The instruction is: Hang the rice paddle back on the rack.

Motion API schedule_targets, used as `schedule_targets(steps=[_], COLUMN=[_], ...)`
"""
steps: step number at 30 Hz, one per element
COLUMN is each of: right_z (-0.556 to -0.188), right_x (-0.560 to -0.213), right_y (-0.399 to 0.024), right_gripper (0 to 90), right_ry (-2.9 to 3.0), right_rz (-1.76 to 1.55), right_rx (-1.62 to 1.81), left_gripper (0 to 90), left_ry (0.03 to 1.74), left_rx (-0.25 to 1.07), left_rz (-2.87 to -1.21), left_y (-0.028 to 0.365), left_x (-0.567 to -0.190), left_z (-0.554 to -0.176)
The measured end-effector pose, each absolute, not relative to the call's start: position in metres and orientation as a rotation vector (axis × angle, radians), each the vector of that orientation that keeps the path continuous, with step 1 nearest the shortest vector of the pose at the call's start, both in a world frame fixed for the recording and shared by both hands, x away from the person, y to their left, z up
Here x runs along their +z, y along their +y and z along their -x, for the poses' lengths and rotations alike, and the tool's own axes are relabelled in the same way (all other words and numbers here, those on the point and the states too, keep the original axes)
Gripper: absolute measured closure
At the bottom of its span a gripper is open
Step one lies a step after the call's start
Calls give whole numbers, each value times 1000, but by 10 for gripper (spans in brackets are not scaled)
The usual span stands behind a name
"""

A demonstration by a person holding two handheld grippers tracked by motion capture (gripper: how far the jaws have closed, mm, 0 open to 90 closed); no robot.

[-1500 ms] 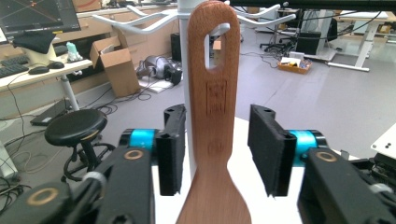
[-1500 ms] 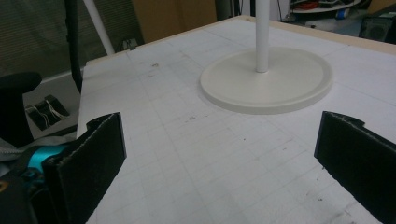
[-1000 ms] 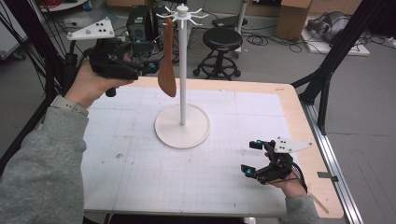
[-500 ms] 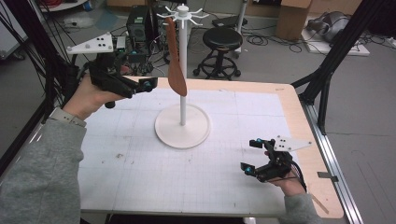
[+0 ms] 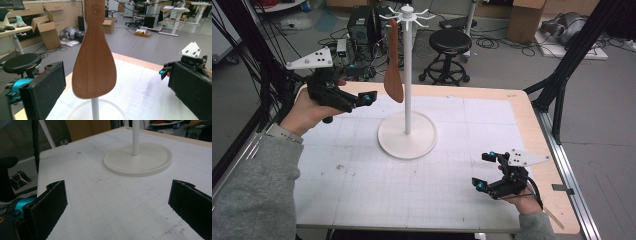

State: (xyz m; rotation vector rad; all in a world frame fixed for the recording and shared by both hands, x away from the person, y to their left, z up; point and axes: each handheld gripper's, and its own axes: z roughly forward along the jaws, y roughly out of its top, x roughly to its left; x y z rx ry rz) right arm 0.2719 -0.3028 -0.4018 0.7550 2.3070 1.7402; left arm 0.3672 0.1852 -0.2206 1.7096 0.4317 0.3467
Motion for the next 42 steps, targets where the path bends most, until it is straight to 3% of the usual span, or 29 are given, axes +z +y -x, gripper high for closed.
schedule_targets(steps=[19, 42], right_z=[-270, -272], right_x=[-401, -398], right_y=[-301, -302], right_gripper=[10, 10], right_ry=[2309, 2271], right_rz=[-736, -721], right_rx=[1720, 1729], left_gripper=[17, 17], left_ry=[418, 505], left_rx=[364, 346], left_rz=[-1759, -1678], left_y=[199, 234], left_x=[-263, -323], left_z=[-343, -327])
